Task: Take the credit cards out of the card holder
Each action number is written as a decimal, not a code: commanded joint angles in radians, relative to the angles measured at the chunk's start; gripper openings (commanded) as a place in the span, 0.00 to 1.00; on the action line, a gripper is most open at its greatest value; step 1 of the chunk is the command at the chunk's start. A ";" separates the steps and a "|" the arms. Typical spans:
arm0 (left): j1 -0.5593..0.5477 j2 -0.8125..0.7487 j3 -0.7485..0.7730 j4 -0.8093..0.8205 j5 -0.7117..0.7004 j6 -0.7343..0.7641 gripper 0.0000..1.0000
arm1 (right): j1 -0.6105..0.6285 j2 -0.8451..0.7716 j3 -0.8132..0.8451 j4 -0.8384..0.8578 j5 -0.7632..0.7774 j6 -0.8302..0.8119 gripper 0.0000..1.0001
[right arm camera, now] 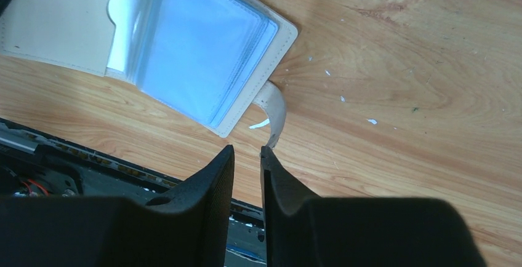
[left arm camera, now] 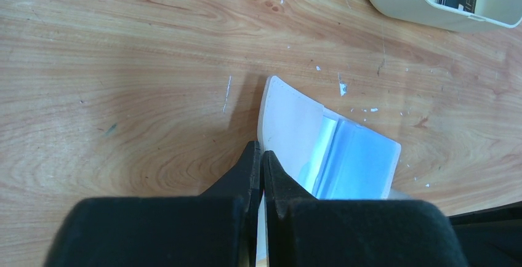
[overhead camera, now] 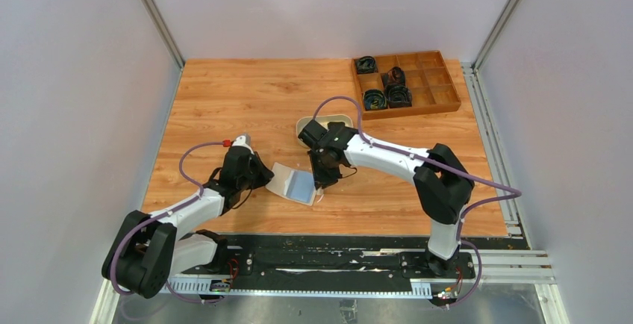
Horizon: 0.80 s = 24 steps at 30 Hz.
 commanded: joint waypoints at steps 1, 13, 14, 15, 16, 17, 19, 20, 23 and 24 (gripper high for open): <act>0.006 -0.016 -0.020 -0.007 -0.015 0.001 0.00 | 0.022 0.028 0.029 -0.064 0.024 0.017 0.27; 0.005 -0.023 -0.030 -0.007 -0.015 0.000 0.00 | 0.030 -0.072 0.014 -0.076 0.114 0.019 0.31; 0.005 -0.022 -0.031 -0.007 -0.015 0.000 0.00 | 0.031 -0.074 0.020 -0.085 0.121 0.017 0.32; 0.005 -0.021 -0.030 -0.007 -0.027 0.000 0.00 | 0.031 -0.074 0.026 -0.094 0.125 0.017 0.32; 0.005 -0.020 -0.030 -0.007 -0.039 -0.001 0.00 | 0.032 -0.070 0.032 -0.105 0.128 0.016 0.32; 0.005 -0.019 -0.030 -0.007 -0.039 0.000 0.00 | 0.034 -0.062 0.033 -0.111 0.130 0.016 0.32; 0.005 -0.016 -0.030 -0.007 -0.039 0.000 0.00 | 0.037 -0.051 0.035 -0.116 0.131 0.016 0.32; 0.005 -0.016 -0.030 -0.007 -0.039 0.000 0.00 | 0.039 -0.043 0.033 -0.117 0.129 0.015 0.33; 0.005 -0.016 -0.032 -0.007 -0.039 0.001 0.00 | 0.043 -0.019 0.037 -0.116 0.120 0.015 0.32; 0.005 -0.016 -0.032 -0.007 -0.039 0.001 0.00 | 0.044 -0.011 0.038 -0.116 0.118 0.015 0.32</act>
